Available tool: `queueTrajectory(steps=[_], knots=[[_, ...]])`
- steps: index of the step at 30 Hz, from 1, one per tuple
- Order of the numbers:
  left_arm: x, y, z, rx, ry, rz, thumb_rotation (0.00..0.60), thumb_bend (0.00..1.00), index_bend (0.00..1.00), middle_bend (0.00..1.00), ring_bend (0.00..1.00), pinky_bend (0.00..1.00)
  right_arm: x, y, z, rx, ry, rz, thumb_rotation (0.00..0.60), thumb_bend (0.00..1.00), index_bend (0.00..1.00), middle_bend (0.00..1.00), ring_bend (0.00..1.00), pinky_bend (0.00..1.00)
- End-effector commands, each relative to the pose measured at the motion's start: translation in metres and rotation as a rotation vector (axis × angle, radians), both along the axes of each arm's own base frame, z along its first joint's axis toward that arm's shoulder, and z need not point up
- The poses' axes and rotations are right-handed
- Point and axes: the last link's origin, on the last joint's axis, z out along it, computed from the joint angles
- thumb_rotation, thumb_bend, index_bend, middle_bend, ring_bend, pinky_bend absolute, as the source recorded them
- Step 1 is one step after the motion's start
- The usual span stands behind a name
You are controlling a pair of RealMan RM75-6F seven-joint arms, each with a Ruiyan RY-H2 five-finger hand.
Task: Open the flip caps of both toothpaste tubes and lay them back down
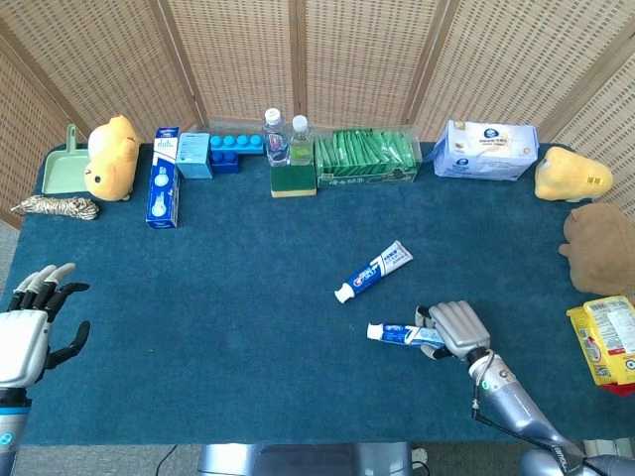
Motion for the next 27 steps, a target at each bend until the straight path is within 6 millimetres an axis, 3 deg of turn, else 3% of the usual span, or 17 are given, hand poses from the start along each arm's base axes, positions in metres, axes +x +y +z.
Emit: queueTrajectory(steps=[1, 11, 27], knots=[[0.002, 0.002, -0.002, -0.011, 0.001, -0.003, 0.6, 0.37, 0.27, 0.14, 0.09, 0.12, -0.003, -0.002, 0.008, 0.033, -0.067, -0.045, 0.6, 0.43, 0.87, 0.7, 0.57, 0.64], [0.008, 0.009, -0.01, -0.053, -0.004, -0.022, 0.6, 0.37, 0.29, 0.17, 0.14, 0.24, -0.008, -0.005, 0.025, 0.091, -0.232, -0.138, 0.6, 0.44, 0.89, 0.75, 0.64, 0.68], [0.018, 0.022, -0.023, -0.131, -0.009, -0.047, 0.6, 0.37, 0.28, 0.18, 0.16, 0.28, -0.002, -0.007, 0.039, 0.152, -0.474, -0.208, 0.6, 0.45, 0.89, 0.76, 0.66, 0.71]])
